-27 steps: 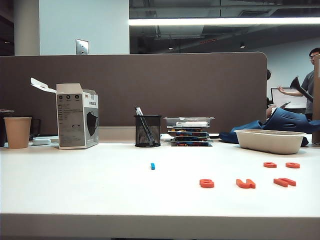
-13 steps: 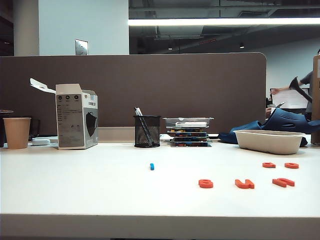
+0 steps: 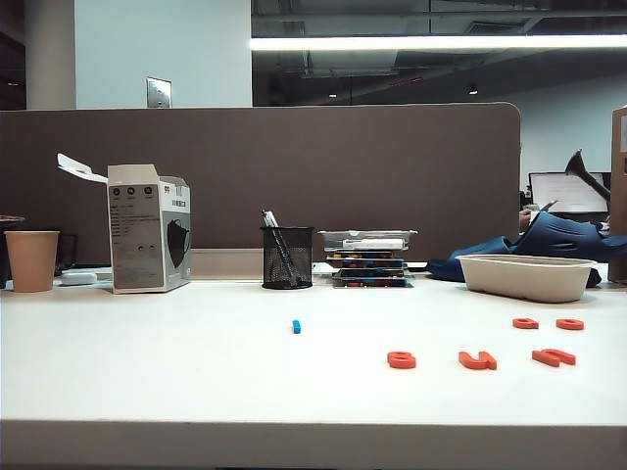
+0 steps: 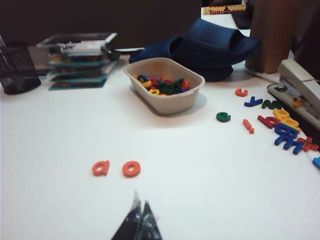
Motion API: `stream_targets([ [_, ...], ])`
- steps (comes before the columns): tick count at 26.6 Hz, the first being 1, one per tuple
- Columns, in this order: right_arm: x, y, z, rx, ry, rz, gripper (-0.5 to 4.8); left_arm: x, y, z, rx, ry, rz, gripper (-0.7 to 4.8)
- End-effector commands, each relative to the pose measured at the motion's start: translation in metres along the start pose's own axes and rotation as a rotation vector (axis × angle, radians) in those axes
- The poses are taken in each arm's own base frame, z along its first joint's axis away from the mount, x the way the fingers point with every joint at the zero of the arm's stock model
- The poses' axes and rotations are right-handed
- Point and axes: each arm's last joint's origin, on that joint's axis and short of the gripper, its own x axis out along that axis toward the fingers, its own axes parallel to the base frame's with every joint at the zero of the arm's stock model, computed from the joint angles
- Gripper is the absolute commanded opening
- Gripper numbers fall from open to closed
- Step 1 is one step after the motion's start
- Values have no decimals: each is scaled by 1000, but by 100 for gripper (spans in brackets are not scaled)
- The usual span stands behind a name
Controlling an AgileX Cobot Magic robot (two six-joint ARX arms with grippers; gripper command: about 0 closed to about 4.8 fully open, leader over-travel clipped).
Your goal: Select the appropriate letters from the row of letter magnets placed on the table to arrange into the word "sun".
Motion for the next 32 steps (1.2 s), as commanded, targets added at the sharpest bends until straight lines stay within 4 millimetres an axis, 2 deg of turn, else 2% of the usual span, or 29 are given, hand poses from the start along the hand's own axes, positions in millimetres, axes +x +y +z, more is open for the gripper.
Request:
stream_targets([
  [1, 5, 0, -8, -14, -47, 3, -1, 15, 2, -27, 1, -26, -16, -5],
  [5, 6, -1, -14, -16, -29, 1, -1, 24, 4, -52, 3, -43, -22, -5],
  [11, 6, -1, -14, -65, -28, -3, 0, 30, 5, -73, 3, -59, -17, -5],
  [32, 6, -1, -14, -65, -25, -3, 0, 30, 6, -75, 1, -61, -21, -5],
])
